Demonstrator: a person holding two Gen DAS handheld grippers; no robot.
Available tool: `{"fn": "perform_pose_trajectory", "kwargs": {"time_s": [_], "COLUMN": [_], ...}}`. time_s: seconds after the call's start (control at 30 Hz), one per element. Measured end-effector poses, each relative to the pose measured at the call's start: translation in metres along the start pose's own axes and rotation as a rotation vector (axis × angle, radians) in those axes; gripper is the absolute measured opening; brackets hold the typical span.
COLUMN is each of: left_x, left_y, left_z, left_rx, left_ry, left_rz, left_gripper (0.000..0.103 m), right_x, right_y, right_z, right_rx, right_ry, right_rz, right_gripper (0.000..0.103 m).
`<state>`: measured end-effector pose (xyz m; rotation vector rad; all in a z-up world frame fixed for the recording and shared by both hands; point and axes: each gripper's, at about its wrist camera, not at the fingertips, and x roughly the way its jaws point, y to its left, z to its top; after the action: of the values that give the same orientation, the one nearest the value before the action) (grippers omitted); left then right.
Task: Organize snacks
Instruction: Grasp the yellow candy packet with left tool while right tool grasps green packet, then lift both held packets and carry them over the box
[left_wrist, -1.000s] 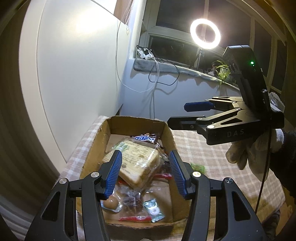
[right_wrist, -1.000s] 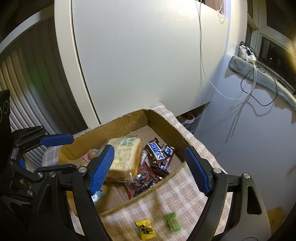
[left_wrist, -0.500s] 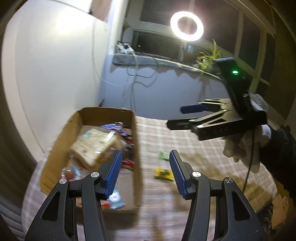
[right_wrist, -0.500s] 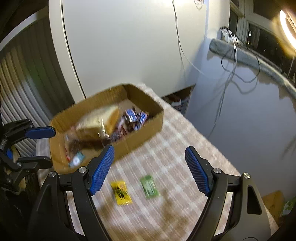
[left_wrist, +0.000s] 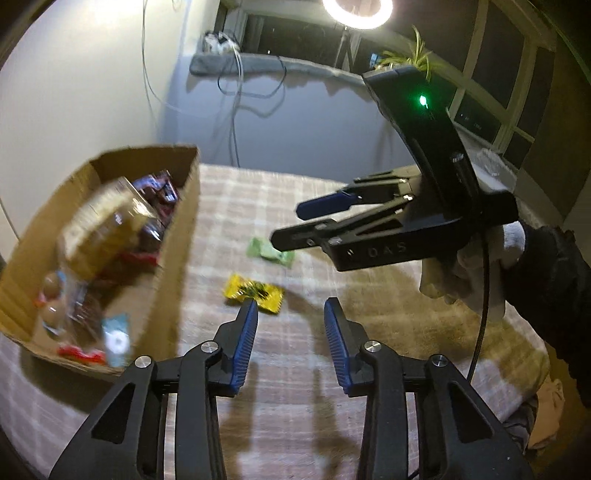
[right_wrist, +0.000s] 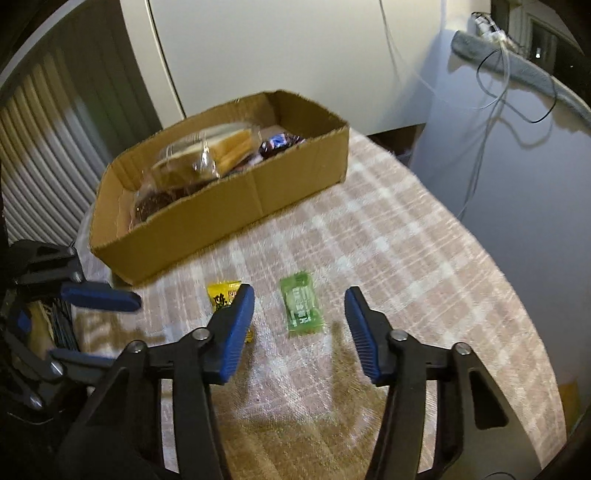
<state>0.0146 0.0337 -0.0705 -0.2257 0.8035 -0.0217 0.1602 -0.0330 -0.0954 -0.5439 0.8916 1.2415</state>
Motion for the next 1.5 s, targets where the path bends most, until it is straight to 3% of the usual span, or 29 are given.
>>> {"fn": "perform_pose_trajectory", "kwargs": {"time_s": [0.47,0.77,1.17,1.3,1.5], "left_x": [0.037,0.058,0.083,0.086,0.083], "left_y": [0.006,0.01,0.001,-0.006,-0.009], "left_z": [-0.003,0.004,0.02,0.019,0.018], "left_rx": [-0.062,-0.057,0.012,0.065,0.079], "left_ry": [0.071,0.088,0.095,0.088,0.083], "left_rz": [0.088,0.105,0.169,0.192,0.174], "left_gripper": [0.036,0.036,0.036,0.023,0.021], "right_x": [0.028,0.03,0.013,0.008,0.0], "right_y": [0.004,-0.001,-0.022,-0.026,-0.028], "right_z": [-0.001,-0.004,-0.023,-0.029,-0.037], "right_rx": [-0.072,-0.085,-0.028,-0.01,0.032], "right_ry": [0.044,0.047,0.032,0.031,0.023], "right_rz": [0.017,-0.015,-0.052,-0.07,-0.087], "right_gripper": [0.044,0.024,0.023,0.023,0.023]}}
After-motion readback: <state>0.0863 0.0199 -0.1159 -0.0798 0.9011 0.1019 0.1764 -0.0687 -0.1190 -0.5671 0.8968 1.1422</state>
